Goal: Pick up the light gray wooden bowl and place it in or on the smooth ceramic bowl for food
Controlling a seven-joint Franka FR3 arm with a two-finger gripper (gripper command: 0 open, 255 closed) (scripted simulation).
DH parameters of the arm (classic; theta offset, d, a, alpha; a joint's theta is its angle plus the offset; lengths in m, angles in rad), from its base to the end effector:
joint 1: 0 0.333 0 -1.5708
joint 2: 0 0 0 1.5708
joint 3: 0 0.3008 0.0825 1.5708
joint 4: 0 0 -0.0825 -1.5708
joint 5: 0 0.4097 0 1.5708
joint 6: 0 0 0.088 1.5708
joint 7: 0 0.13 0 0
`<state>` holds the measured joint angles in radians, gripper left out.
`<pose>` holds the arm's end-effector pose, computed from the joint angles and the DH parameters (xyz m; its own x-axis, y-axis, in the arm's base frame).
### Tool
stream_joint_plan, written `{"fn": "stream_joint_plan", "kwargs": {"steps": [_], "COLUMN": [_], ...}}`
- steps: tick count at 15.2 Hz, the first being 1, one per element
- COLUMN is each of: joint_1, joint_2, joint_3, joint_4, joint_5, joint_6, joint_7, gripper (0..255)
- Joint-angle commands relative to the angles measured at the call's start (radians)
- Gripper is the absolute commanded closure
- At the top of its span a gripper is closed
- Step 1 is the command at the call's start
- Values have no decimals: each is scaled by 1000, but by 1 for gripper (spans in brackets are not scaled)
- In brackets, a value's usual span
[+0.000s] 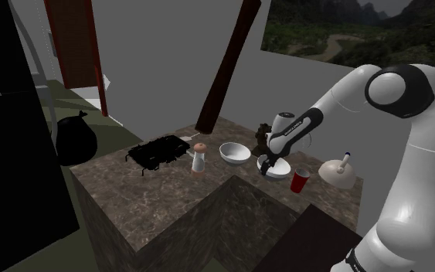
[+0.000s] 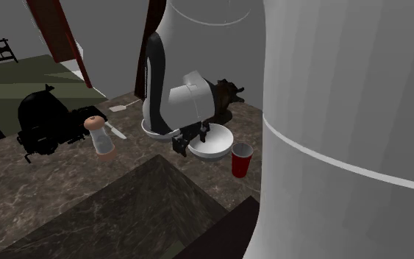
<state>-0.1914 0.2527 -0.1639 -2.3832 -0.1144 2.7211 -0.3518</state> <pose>0.4917 -0.1836 0.1648 0.9932 0.1081 0.0430 0.1024 -0.9877 0.1182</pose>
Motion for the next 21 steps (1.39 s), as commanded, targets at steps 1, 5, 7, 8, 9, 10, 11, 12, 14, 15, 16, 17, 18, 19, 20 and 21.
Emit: {"fn": "stream_joint_plan", "kwargs": {"steps": [1,5,7,8,9,10,11,12,14,15,16,17,18,19,20,21], "joint_1": [-3,-6,-6,-6,-6,-6,-6,-6,-6,-6,-6,-6,-6,-6,-6,-5], "joint_2": [27,50,50,50,50,50,50,50,50,50,50,50,50,50,50,36], "joint_3": [1,3,3,3,3,3,3,3,3,3,3,3,3,3,3,2], "joint_4": [2,6,6,6,6,6,6,6,6,6,6,6,6,6,6,5], "joint_5": [3,6,6,6,6,6,6,6,6,6,6,6,6,6,6,5], "joint_6": [26,45,45,45,45,44,44,44,44,44,44,44,44,44,45,32], "joint_7": [-2,-4,-4,-4,-4,-4,-4,-4,-4,-4,-4,-4,-4,-4,-4,-4], "gripper": [0,0,0,0,0,0,255,255,255,255,255,255,255,255,255,255]}}
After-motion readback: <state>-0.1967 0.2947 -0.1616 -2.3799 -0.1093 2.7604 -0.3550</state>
